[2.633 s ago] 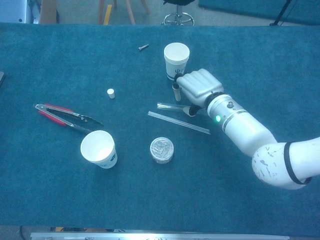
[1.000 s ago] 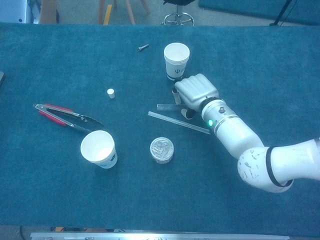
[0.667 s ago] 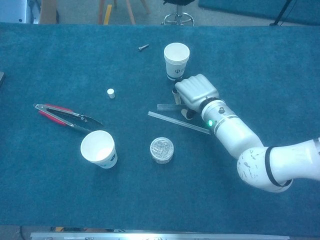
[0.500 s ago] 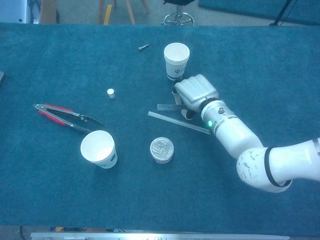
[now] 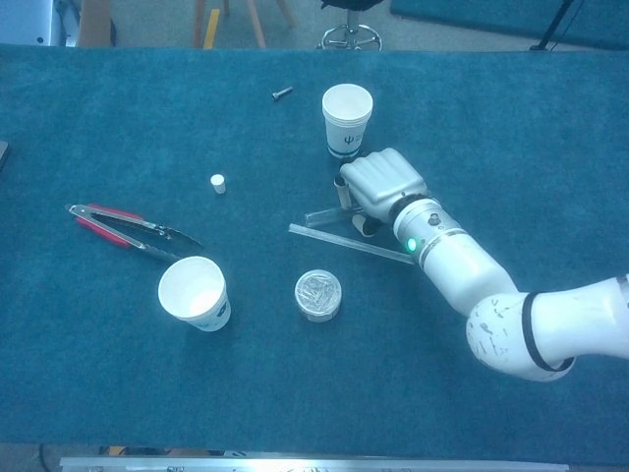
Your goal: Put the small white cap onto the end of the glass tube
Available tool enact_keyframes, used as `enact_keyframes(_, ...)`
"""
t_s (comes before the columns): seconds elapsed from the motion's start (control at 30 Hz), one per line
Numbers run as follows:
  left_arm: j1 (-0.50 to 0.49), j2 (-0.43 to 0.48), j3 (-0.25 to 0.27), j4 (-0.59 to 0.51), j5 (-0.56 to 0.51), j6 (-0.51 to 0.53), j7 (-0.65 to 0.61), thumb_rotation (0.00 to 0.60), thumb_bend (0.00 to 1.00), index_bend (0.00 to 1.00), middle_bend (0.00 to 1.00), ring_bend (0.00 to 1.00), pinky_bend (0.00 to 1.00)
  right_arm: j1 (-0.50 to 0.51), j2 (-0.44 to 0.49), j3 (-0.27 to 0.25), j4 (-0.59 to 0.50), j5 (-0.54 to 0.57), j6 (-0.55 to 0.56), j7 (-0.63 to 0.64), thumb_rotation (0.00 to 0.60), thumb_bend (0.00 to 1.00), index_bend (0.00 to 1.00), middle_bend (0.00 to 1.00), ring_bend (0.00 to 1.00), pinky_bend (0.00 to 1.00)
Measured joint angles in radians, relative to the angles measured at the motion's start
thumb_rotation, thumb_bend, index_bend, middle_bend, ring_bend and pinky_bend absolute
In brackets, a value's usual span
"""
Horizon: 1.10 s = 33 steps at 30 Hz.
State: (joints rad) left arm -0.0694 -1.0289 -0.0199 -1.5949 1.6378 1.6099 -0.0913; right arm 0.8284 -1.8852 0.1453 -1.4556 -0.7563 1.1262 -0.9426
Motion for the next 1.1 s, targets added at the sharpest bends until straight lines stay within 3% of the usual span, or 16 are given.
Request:
enact_keyframes(0.17,0.0,0.0,-0.003,0.0,-0.006,-0.001,-0.005,0.6,0.33,0.2,0.05,0.0,0.05,-0.015,0.05,0.015,-0.069,-0.017,0.01,0.044,0.6,0.42,0.61,0.23,0.19,0.53)
enact_keyframes(0.47,-0.038,0.04,-0.007,-0.027,-0.002,-0.062,0.015,0.6,0.33,0.2,0.06,0.0,0.05,-0.062,0.219,0.056,-0.262,-0.034,0.014,0.169,0.6,0.42,0.63,0.24,0.19,0.53)
enact_keyframes(0.7,-0.108,0.083,-0.019,-0.084,0.005,-0.16,0.056,0.6,0.33,0.2,0.06,0.0,0.05,-0.105,0.366,0.085,-0.393,-0.065,-0.008,0.323,0.6,0.42,0.64,0.25,0.19,0.53)
enact_keyframes(1.1,-0.247,0.084,-0.048,-0.143,-0.02,-0.351,0.017,0.6,0.33,0.22,0.07,0.0,0.05,-0.174,0.597,0.123,-0.51,-0.154,-0.059,0.566,0.6,0.42,0.65,0.25,0.19,0.53)
